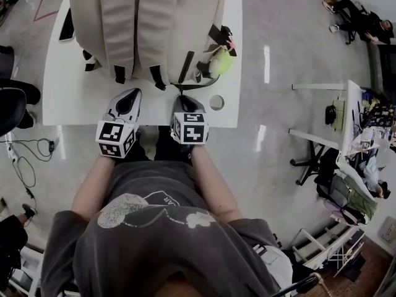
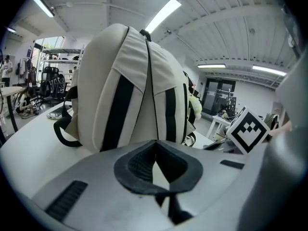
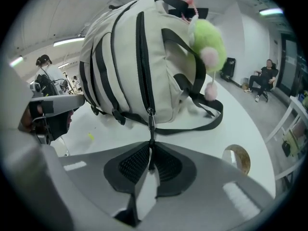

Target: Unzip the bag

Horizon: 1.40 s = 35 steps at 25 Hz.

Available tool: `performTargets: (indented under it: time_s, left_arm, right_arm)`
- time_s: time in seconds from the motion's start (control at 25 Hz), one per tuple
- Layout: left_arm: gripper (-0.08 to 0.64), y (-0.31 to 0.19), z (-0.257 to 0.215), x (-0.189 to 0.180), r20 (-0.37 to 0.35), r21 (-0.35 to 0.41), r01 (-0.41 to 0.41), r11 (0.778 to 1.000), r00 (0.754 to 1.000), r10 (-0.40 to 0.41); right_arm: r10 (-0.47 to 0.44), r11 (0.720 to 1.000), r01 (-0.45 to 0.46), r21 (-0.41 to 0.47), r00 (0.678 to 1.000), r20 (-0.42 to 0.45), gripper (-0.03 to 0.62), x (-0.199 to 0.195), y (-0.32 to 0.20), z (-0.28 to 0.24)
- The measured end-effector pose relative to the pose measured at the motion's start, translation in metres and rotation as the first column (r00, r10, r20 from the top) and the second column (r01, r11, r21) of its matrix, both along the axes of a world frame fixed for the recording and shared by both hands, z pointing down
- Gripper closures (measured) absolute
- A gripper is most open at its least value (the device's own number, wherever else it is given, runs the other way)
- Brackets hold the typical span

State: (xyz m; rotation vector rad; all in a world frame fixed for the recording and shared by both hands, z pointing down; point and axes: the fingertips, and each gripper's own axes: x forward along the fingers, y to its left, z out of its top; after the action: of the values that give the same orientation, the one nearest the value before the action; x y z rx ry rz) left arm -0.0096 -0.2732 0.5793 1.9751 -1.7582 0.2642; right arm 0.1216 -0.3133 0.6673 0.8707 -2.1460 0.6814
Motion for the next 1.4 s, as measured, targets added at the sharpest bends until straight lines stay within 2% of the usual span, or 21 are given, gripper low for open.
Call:
performTargets:
  time_s: [0.24,0.44,0.6,0.76,0.84,1.04,1.24,1.4]
  left_arm:
    - [0.554,0.001,-0.002,-0.015,-0.002,-0.002,0.048,0.999,0.999,-0.048]
    - [0.554,0.001,-0.005,-0.023,-0.01,-0.003,0.103,0.995,0.995,-0.103]
    - [0.554,-0.005,-0.011,-0.026,0.0,0.005,0.121,0.993,0.993,-0.121]
    - [0.554,-0.009,-0.018,-0.038,-0.014,0.019,0.166,0.986,0.986,-0.166]
    - [0.554,-0.007,-0.02,-0.047,-0.023,0.02,0.175,0.984,0.984,-0.174]
    - [0.554,0.007,-0.027,-0.068,-0.053,0.036,0.131,0.991,0.99,-0.129]
    - [0.554,0.027,-0.029,-0.095,-0.098,0.055,0.055,0.997,0.994,-0.049]
    - [0.554,0.043,-0.034,-0.12,-0.107,0.089,-0.008,0.996,0.994,0.017]
  right_arm:
    - [-0.019,1.0,0.019,-0.02,1.0,0.01,0.56,-0.003,-0.001,0.004]
    - [-0.049,0.999,0.048,0.01,0.999,0.013,0.555,0.0,-0.003,0.0]
    - [-0.065,0.998,0.063,0.031,0.995,0.077,0.503,0.001,-0.006,-0.011]
    - [-0.069,0.994,0.056,0.093,0.988,0.14,0.476,0.005,-0.017,-0.032]
    - [-0.051,0.992,0.033,0.124,0.988,0.147,0.469,0.007,-0.024,-0.042]
    - [0.048,0.98,-0.074,0.185,0.989,0.141,0.469,0.006,-0.031,-0.06]
    - [0.21,0.914,-0.26,0.311,0.96,0.185,0.471,0.004,-0.025,-0.096]
    - [0.274,0.887,-0.317,0.336,0.947,0.17,0.471,-0.007,-0.003,-0.104]
